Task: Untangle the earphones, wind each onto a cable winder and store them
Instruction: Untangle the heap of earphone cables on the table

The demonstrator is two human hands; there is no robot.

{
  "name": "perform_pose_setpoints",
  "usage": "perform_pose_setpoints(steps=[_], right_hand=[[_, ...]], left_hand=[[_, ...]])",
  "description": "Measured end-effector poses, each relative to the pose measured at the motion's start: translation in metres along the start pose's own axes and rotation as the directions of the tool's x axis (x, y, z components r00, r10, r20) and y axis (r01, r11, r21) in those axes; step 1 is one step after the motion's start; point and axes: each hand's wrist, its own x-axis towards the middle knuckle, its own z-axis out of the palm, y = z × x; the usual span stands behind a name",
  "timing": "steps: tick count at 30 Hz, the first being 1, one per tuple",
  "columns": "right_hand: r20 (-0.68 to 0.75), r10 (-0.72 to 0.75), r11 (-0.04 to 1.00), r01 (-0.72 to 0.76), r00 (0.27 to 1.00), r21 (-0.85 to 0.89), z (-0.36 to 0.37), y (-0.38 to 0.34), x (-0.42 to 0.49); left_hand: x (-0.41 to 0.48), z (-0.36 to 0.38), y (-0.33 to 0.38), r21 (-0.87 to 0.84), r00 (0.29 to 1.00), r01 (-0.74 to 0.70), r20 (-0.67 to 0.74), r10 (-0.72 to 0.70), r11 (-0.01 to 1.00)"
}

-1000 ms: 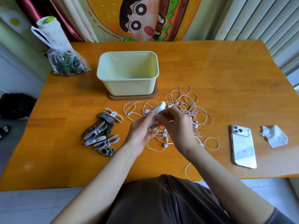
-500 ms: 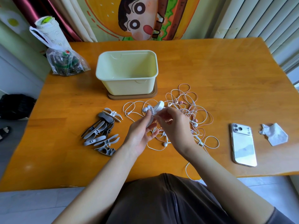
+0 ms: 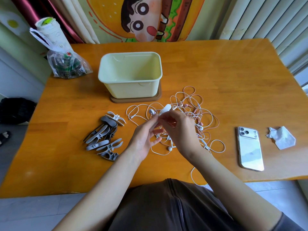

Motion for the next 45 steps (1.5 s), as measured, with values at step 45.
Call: perform_pose_setpoints(steps=[45], right_hand=[[0.126, 0.174, 0.934, -0.204, 0.977, 0.295, -0.001, 0.007, 0.002]], left_hand=[[-0.002, -0.003, 0.002, 0.269, 0.909, -0.381, -0.067, 0.412, 0.885]])
